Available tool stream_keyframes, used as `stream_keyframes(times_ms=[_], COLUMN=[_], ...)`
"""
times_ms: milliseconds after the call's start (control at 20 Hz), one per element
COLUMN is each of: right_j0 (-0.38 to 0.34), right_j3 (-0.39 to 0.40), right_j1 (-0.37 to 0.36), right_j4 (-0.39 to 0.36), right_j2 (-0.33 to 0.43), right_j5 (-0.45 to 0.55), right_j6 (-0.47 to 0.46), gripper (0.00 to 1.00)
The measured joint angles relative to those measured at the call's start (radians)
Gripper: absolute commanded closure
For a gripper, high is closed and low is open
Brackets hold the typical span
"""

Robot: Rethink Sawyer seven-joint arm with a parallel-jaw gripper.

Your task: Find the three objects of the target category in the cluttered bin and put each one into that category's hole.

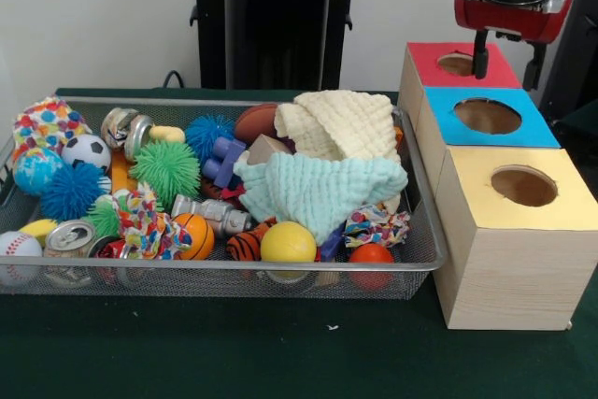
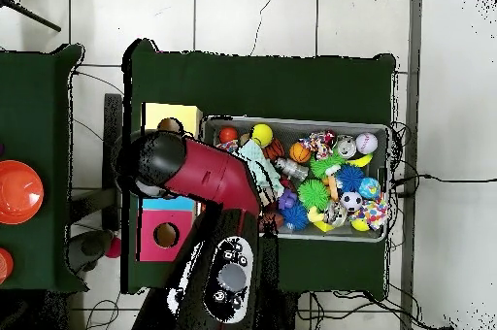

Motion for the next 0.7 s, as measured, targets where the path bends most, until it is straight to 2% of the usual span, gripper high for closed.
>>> stream_keyframes(times_ms=[150,400,600,700], right_j0=[0.0,-0.016,-0.047,-0.071], right_j3=[-0.01,-0.064,-0.117,-0.146], right_j1=[-0.002,-0.012,-0.026,-0.038], right_j4=[-0.013,-0.077,-0.132,-0.162], right_j2=[-0.01,-0.027,-0.042,-0.054], right_j5=[0.023,0.139,0.214,0.219], right_j6=[0.0,0.0,0.0,0.0], gripper=[0.0,0.0,0.0,0.0])
